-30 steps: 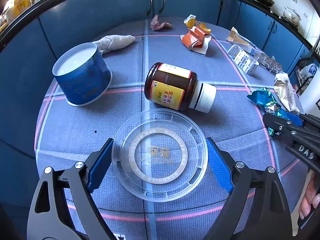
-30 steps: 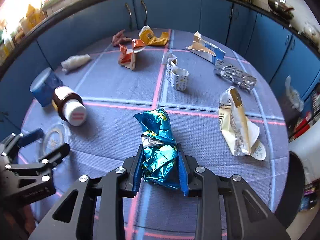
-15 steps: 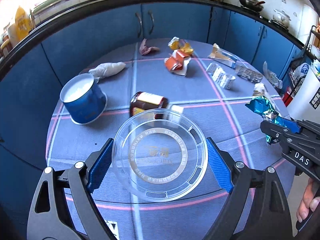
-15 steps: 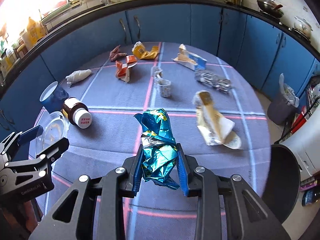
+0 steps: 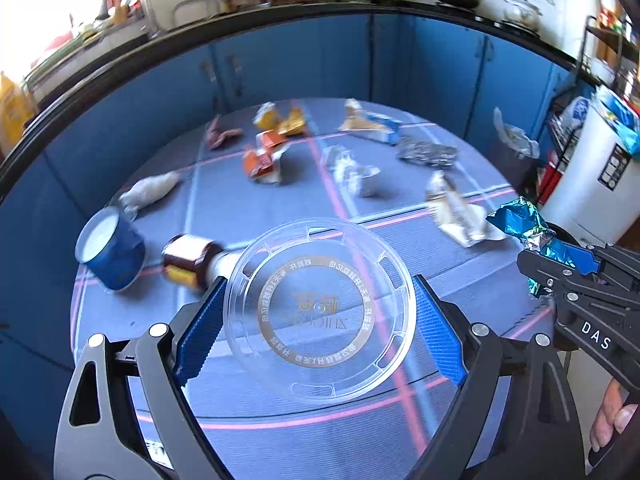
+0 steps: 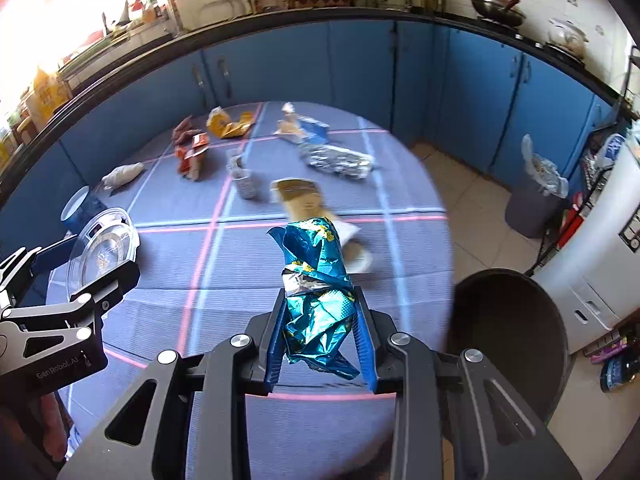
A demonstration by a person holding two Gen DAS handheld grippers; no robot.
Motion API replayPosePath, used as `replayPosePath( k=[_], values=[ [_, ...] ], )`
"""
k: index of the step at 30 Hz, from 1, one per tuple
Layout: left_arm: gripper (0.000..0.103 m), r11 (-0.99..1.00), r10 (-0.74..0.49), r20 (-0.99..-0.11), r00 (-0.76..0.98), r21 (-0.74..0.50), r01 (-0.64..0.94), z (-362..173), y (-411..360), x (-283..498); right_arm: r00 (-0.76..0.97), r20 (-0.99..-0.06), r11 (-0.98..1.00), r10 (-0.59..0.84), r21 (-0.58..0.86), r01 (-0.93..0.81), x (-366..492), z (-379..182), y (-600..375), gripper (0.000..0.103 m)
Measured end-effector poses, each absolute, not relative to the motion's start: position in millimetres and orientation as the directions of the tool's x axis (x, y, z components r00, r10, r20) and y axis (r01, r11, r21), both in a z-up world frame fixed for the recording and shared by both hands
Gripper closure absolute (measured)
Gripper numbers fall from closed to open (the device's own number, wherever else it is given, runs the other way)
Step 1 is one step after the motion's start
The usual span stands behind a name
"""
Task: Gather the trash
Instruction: 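Carry the teal wrapper and clear lid over the black bin and release both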
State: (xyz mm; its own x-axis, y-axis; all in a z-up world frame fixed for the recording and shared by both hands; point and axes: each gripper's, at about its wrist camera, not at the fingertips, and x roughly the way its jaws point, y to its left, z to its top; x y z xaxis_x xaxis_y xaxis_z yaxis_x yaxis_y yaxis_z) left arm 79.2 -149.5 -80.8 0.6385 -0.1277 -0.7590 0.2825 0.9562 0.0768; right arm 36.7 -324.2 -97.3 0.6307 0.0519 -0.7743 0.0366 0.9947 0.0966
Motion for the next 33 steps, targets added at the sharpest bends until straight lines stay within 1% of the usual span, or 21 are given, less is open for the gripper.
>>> replayPosePath(
  k=[12,21,22,24,25,26,33],
  values=[
    [0.015,0.9,-0.199,-0.747,0.634,0.118,0.421,-75,-248,75,0.629,-0.775,0.977,-0.065,0.08,0.199,13,-103,-409,0.072],
    [0.015,0.863,-0.236,-0.74,0.63,0.139,0.486,-72,-300,75,0.618,-0.779,0.956,-0.106,0.092,0.28,3,-109,-453,0.072],
    [0.015,0.86,-0.237,-0.741,0.628,0.14,0.49,-72,-304,75,0.616,-0.78,0.955,-0.107,0.093,0.283,3,-110,-456,0.071],
    [0.015,0.854,-0.245,-0.742,0.624,0.14,0.501,-72,-314,75,0.61,-0.784,0.952,-0.116,0.087,0.294,1,-111,-460,0.055],
    [0.015,0.85,-0.248,-0.74,0.625,0.143,0.507,-71,-319,75,0.608,-0.784,0.949,-0.125,0.083,0.303,0,-111,-462,0.03],
    [0.015,0.848,-0.249,-0.739,0.626,0.147,0.51,-71,-322,74,0.611,-0.78,0.948,-0.132,0.082,0.308,-2,-111,-464,0.014],
    [0.015,0.824,-0.269,-0.739,0.618,0.156,0.545,-71,-350,71,0.608,-0.778,0.933,-0.16,0.081,0.35,-10,-113,-484,0.014]
  ],
)
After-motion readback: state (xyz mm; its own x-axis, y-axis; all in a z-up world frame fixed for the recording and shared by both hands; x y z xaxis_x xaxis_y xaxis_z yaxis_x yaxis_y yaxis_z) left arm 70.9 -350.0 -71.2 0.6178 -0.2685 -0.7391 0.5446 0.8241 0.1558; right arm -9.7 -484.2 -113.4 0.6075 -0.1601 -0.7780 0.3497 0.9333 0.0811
